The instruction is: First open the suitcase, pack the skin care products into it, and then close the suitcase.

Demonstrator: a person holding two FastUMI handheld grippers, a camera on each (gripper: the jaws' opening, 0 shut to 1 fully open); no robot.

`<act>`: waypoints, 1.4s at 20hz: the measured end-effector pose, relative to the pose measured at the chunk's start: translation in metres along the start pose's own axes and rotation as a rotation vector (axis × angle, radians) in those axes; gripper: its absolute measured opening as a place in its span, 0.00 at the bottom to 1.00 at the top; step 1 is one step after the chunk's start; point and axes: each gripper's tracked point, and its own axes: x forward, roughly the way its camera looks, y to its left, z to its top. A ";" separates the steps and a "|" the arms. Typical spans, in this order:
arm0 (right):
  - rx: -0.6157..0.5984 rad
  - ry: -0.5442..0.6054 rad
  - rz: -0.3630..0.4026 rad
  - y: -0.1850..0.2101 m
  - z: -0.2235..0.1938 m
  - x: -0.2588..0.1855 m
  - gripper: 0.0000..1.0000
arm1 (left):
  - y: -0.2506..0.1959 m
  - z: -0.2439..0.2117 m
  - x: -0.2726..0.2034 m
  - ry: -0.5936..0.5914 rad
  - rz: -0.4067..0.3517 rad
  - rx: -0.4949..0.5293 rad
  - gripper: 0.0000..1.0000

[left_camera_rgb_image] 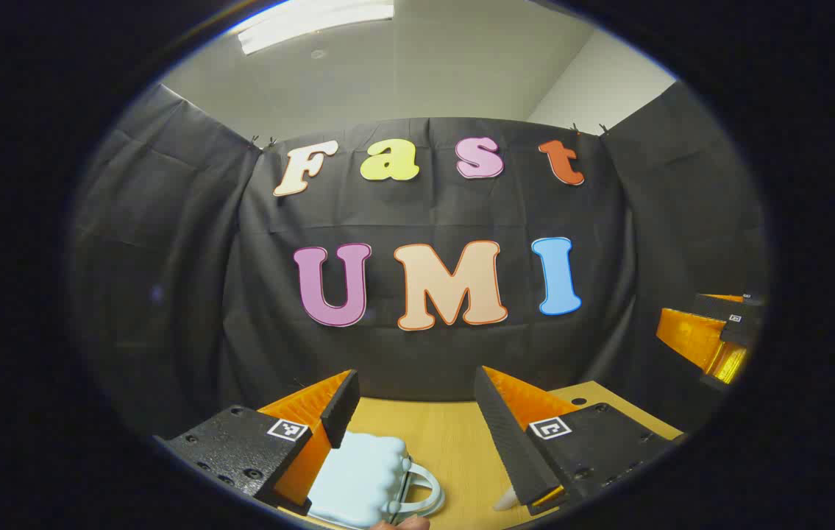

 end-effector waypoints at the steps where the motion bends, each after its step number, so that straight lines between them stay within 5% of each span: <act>1: -0.004 0.002 0.003 0.002 -0.001 0.000 0.97 | 0.001 0.000 0.000 0.001 -0.001 -0.001 0.93; 14: 0.005 0.015 0.076 0.005 -0.010 0.008 0.98 | -0.011 -0.036 -0.001 0.050 0.028 0.049 0.93; 28: -0.063 0.074 -0.039 0.012 -0.026 0.027 0.98 | -0.027 -0.163 0.045 0.318 -0.111 0.040 0.94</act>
